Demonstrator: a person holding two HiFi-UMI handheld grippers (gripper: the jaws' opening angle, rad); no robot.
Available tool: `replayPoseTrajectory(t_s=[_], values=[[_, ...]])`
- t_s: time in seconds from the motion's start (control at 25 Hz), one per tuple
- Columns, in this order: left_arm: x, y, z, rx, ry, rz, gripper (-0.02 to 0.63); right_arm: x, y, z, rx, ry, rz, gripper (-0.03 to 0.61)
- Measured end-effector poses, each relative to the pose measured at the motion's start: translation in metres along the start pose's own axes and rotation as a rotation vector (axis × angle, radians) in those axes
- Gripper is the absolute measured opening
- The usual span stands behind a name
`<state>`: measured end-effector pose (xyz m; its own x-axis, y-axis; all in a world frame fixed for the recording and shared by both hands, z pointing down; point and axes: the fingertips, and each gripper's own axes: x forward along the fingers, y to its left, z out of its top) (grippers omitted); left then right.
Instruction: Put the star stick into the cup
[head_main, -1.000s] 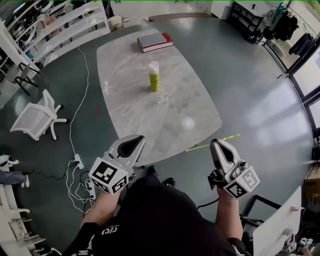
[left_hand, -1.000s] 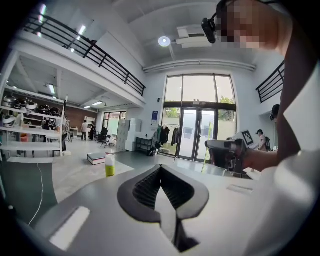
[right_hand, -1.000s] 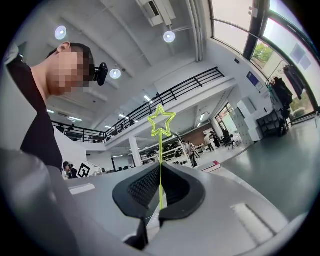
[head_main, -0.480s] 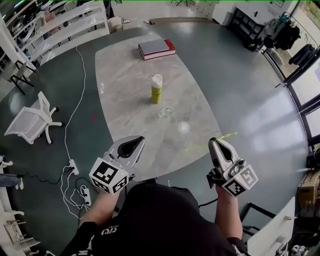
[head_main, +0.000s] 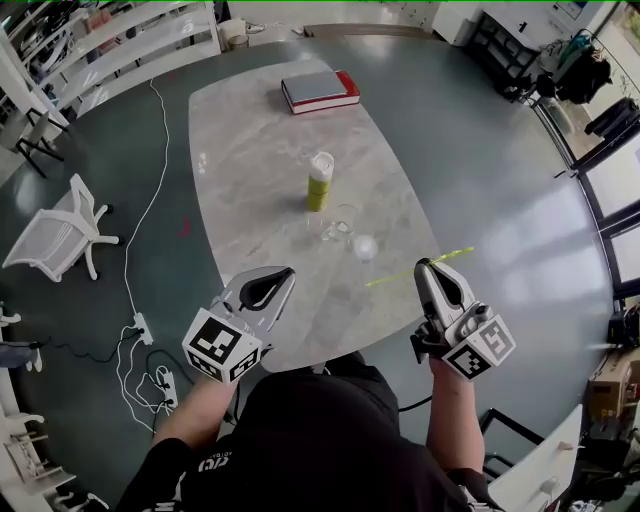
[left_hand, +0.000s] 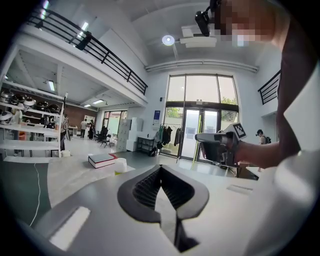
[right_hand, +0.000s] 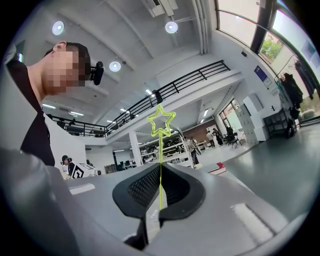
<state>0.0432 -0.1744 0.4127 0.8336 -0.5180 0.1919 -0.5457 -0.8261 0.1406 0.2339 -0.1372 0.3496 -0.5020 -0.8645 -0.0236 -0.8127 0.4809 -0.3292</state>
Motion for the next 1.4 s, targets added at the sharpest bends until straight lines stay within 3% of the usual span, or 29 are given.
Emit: replayPoseTrajectory(t_s=[0.96, 1.4], values=[[0.119, 0.050, -0.030, -0.064, 0.056, 0.048, 0.002, 0.124, -0.109, -0.041, 0.060, 0.117, 0.114, 0.020], [0.158, 0.073, -0.065, -0.081, 0.081, 0.039, 0.003, 0.164, -0.148, -0.097, 0.095, 0.171, 0.104, 0.020]])
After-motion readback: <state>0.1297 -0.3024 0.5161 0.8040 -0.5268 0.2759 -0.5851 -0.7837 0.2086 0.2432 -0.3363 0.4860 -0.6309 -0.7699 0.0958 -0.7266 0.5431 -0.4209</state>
